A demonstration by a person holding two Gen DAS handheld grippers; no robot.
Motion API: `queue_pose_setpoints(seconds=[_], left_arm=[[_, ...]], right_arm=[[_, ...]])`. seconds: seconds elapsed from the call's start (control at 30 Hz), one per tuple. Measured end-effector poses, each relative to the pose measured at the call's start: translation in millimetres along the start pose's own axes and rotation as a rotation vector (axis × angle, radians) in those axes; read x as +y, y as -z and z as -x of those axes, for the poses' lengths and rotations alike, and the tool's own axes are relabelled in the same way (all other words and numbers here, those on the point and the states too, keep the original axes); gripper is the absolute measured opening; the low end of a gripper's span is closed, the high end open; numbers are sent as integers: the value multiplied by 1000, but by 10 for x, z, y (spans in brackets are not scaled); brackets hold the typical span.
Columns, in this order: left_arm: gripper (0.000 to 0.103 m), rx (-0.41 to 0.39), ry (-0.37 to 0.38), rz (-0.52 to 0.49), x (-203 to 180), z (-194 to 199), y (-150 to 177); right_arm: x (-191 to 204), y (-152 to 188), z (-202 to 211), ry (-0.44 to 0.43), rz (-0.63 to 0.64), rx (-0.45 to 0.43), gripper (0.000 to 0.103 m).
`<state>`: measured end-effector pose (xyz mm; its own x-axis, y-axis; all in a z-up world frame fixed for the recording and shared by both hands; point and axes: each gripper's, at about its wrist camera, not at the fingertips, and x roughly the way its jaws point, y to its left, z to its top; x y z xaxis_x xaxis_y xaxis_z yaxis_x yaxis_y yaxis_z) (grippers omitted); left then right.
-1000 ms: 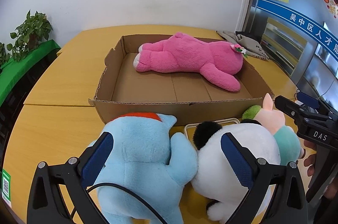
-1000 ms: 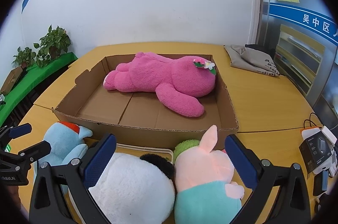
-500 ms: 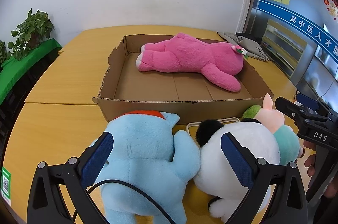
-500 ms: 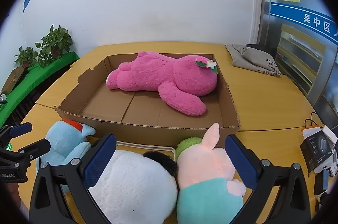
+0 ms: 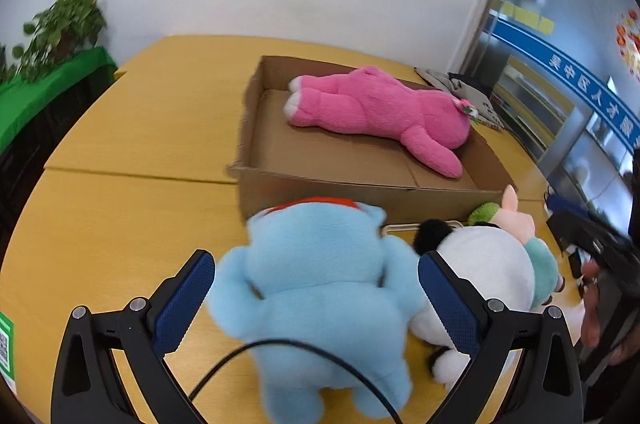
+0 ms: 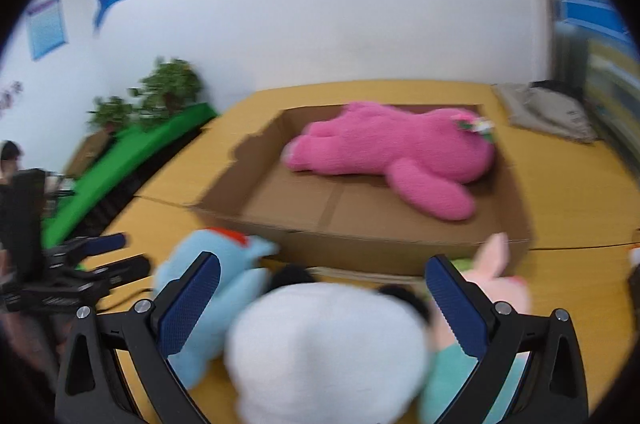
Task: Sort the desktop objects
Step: 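Close both grippers on the light blue plush's body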
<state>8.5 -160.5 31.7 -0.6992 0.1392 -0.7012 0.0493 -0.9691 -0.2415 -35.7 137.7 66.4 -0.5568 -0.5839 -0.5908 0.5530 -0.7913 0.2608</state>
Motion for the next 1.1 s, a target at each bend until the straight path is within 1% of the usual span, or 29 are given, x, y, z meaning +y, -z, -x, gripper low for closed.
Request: queue_pose_setpoints(seconds=[0.13,0.17,0.23,0.3,0.33,0.37,0.4,0.47,0.53,0.6,0.63,0.67,0.7,0.73,0.83,0.87,0.93,0.97,1.0,1.03,1.07,1.1], left_arm=[[103,58,-15,72,509,-92,46],[103,78,-7,86,606,-143,62],[100,118,17,111,772,-267,107],[88,169,38,138,886,-431,173],[73,194,40,143,908,-511,215],[62,220,42,148,930,-591,257],[60,239,42,146,934,-663,300],[55,250,39,129,895,-718,344],[54,255,38,112,856,-747,371],[53,253,63,104,818,-743,384],[49,251,75,102,799,-737,386],[40,251,83,100,784,-740,392],[34,254,90,98,770,-747,402],[22,256,96,98,759,-755,411],[15,261,93,91,716,-754,428],[13,260,86,85,695,-744,431],[13,260,83,83,675,-742,421],[13,260,89,95,685,-740,422],[13,259,103,119,721,-728,429],[15,256,117,141,762,-715,431],[25,252,130,160,798,-706,437],[36,251,133,178,832,-704,447]], right_arm=[[455,131,-191,-269,28,84,103],[529,187,-308,-286,22,118,102],[666,309,-576,-287,5,195,101],[686,412,-806,-221,-10,251,94],[700,445,-864,-168,12,258,91],[721,472,-902,-110,45,257,81],[741,499,-940,-52,78,256,70],[717,508,-963,7,106,249,61],[686,512,-981,59,128,242,61],[631,513,-994,111,136,245,61],[615,511,-1007,127,135,247,61],[606,508,-1025,139,132,250,62],[599,499,-1032,137,122,250,63],[601,490,-1052,132,117,251,63],[644,474,-1121,126,127,259,64],[655,476,-1132,129,137,263,64],[713,475,-1163,137,163,270,62],[740,477,-1171,138,172,270,59],[751,477,-1184,127,175,273,51],[757,476,-1199,111,176,279,46],[767,478,-1204,91,178,284,37],[774,475,-1202,82,181,285,34]])
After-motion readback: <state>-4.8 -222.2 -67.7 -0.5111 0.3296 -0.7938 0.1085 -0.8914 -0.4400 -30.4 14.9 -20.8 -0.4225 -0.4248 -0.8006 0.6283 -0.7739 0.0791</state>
